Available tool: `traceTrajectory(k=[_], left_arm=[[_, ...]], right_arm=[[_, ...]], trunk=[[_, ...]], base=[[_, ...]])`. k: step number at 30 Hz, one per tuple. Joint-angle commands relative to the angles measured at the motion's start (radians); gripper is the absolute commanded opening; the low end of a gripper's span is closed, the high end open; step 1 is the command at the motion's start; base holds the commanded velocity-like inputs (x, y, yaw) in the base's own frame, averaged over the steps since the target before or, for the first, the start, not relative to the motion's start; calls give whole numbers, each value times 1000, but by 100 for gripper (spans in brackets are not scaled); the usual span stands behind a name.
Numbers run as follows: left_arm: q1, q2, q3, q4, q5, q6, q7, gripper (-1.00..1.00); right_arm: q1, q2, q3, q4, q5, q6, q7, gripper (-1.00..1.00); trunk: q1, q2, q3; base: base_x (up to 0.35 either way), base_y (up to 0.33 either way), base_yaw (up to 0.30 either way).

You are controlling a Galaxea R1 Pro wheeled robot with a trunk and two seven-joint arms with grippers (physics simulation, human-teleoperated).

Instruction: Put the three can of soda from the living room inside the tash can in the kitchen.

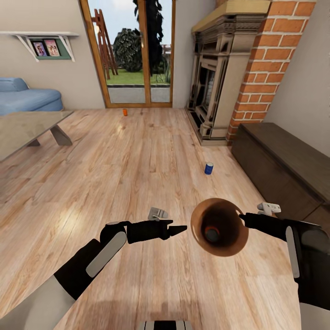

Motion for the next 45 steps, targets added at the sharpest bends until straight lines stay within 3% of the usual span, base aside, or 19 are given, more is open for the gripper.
traceTrajectory(k=[1,24,45], left_arm=[[0,0,0,0,0,0,0,100],[0,-1,0,-2,-2,0,2,100],[0,-8,2,0,-12,11,6,100]], right_arm=[[0,0,1,0,-27,6,0,-100],[0,-1,4,0,-26,6,2,-100],[0,-2,3,0,-27,6,4,-100]], trunk=[[0,0,2],[0,0,38],[0,0,40]], base=[[0,0,0],[4,0,0],[315,0,0]])
